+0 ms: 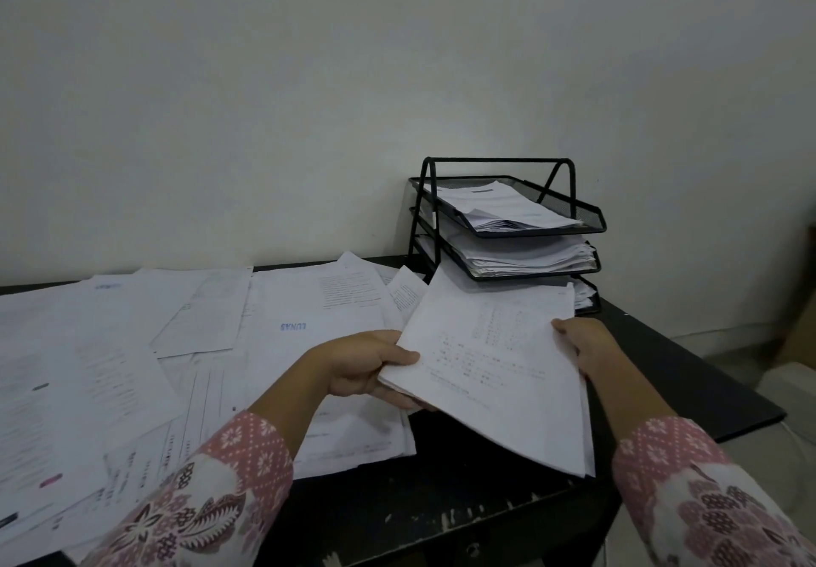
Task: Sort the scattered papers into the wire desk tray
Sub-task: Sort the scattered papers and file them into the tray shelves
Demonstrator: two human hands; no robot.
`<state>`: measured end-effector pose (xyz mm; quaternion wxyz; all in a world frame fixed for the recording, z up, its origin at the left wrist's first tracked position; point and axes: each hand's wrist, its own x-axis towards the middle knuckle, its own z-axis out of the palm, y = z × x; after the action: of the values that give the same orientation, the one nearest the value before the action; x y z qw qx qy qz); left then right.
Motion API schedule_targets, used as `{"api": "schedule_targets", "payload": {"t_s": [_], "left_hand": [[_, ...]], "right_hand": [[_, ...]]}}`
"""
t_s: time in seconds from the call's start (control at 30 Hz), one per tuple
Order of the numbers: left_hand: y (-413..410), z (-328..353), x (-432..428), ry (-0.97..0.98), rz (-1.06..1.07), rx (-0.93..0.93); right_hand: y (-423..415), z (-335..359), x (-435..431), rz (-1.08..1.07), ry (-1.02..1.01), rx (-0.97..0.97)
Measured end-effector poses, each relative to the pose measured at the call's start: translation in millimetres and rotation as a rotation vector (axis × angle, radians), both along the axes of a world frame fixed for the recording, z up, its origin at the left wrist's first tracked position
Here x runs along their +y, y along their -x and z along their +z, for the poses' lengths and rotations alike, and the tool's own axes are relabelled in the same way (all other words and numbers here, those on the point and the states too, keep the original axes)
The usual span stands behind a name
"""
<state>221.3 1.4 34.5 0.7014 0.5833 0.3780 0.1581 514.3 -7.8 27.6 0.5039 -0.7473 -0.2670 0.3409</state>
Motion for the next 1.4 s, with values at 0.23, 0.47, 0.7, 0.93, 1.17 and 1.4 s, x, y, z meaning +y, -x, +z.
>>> {"api": "schedule_targets", "payload": {"t_s": [0.23,0.47,0.7,0.93,1.17,1.4], "left_hand": [[-42,-1,5,-0.025,0.077,0.029],[-89,-10,25,0.019,0.315,-0.053],[-133,-12,40,0.031,0.429,-0.112],[-148,-8,53,0.028,0.484,-0.153],[-146,-8,69,-0.198,0.621,-0.112],[-152,-12,82,-0.248,0.617,-0.141]], "right_hand": [[-30,-7,1,0.041,-0.032,0.003],[-43,-2,-7,0.111,0.053,-0.114],[-53,-5,-9,0.046,-0.001,0.058],[-63,-7,5,-0.098,-0.330,0.481],[-71,-7,37,-0.235,-0.383,0.299],[-73,-3,63,-0.245,-0.418,0.298]]}}
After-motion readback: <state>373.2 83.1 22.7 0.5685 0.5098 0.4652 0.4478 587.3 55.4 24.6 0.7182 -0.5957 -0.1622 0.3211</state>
